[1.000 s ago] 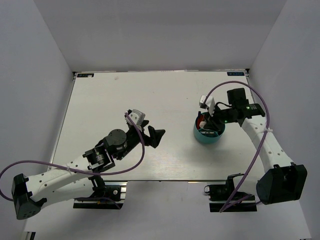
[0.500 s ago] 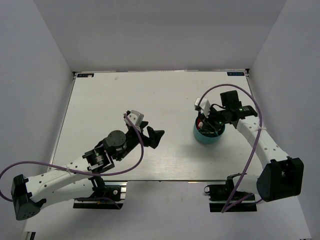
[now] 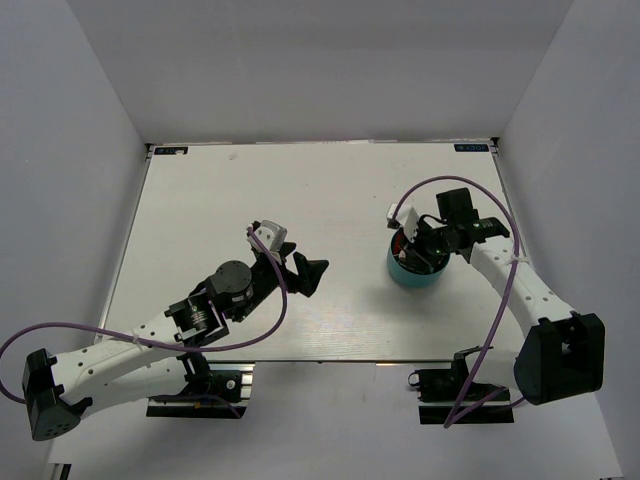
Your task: Organize the makeup
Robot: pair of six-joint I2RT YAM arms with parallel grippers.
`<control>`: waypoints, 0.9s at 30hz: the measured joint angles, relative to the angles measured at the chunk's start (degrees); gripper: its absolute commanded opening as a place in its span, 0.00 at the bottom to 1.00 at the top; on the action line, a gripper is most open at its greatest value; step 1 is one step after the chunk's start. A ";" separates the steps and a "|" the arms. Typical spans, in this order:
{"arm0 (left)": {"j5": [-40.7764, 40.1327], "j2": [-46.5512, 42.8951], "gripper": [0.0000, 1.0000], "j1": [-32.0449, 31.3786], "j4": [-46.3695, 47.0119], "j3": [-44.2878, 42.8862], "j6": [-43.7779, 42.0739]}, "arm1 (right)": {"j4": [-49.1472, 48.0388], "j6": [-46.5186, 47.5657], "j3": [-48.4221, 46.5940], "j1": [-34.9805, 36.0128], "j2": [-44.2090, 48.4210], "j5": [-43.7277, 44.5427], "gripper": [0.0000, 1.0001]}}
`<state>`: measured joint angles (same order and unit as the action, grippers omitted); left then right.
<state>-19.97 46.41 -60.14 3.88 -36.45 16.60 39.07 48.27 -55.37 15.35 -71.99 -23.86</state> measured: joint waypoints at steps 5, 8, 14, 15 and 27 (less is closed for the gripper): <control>0.00 0.00 0.98 0.00 0.00 0.00 0.00 | 0.11 0.42 0.07 0.11 0.04 0.17 0.16; -0.02 0.00 0.98 0.00 0.00 0.00 0.00 | 0.15 0.44 0.07 0.11 0.07 0.17 0.33; 0.00 0.00 0.98 0.00 0.00 0.00 0.00 | 0.59 0.04 0.07 0.20 0.57 -0.02 0.61; 0.00 0.00 0.98 0.00 0.00 0.00 0.00 | 0.68 0.02 0.07 0.26 0.76 -0.24 0.63; 0.00 0.00 0.98 0.00 0.00 0.00 0.02 | 1.09 -0.11 0.04 0.42 2.58 -0.72 0.64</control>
<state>-19.97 46.41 -60.14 3.88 -36.45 16.62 40.16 48.16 -55.33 15.77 -69.41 -24.58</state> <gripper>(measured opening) 0.982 0.641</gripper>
